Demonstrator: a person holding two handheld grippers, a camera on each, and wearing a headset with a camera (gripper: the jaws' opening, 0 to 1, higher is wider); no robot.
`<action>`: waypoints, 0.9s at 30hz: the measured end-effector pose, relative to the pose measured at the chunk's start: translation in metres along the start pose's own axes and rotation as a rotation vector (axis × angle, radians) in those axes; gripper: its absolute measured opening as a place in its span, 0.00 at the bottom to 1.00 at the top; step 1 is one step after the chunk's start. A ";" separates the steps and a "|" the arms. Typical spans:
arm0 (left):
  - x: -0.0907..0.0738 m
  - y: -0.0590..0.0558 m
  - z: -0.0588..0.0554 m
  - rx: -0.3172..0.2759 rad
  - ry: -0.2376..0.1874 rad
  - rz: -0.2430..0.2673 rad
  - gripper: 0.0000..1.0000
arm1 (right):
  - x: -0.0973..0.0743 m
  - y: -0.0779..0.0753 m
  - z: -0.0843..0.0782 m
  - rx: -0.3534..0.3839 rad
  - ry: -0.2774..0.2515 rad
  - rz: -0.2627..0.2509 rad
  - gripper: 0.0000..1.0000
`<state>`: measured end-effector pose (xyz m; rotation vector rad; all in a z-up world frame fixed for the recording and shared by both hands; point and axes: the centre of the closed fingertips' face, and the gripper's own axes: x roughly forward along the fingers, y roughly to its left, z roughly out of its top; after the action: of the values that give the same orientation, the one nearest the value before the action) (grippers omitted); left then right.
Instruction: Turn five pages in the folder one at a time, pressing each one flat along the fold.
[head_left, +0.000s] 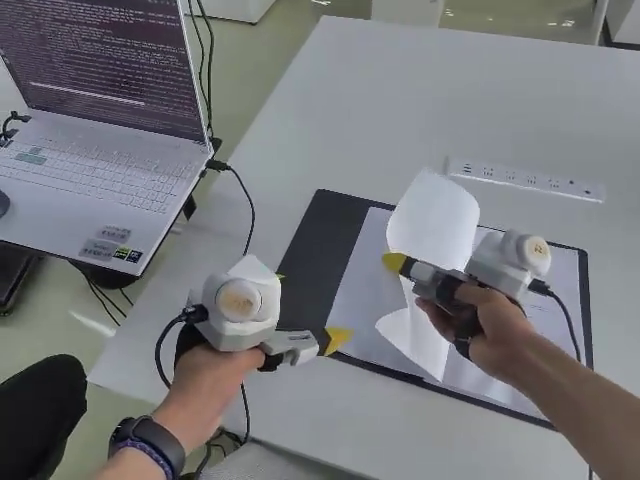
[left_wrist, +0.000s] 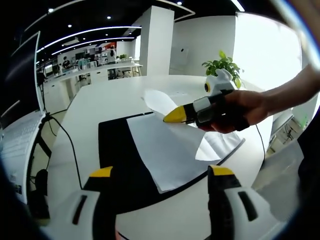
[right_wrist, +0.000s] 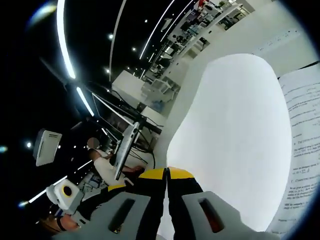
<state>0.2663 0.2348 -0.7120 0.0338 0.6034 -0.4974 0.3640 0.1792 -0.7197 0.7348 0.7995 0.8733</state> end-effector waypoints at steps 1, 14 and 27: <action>0.000 0.000 -0.001 -0.003 0.001 0.001 0.75 | 0.005 -0.003 -0.002 0.002 0.014 -0.004 0.00; -0.005 0.000 -0.015 -0.038 0.019 0.012 0.74 | 0.039 -0.032 -0.038 0.038 0.127 -0.046 0.00; -0.006 0.011 -0.028 -0.074 0.029 0.027 0.74 | 0.050 -0.052 -0.059 0.058 0.171 -0.123 0.00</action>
<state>0.2519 0.2517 -0.7330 -0.0213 0.6492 -0.4486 0.3540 0.2126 -0.8064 0.6608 1.0149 0.8118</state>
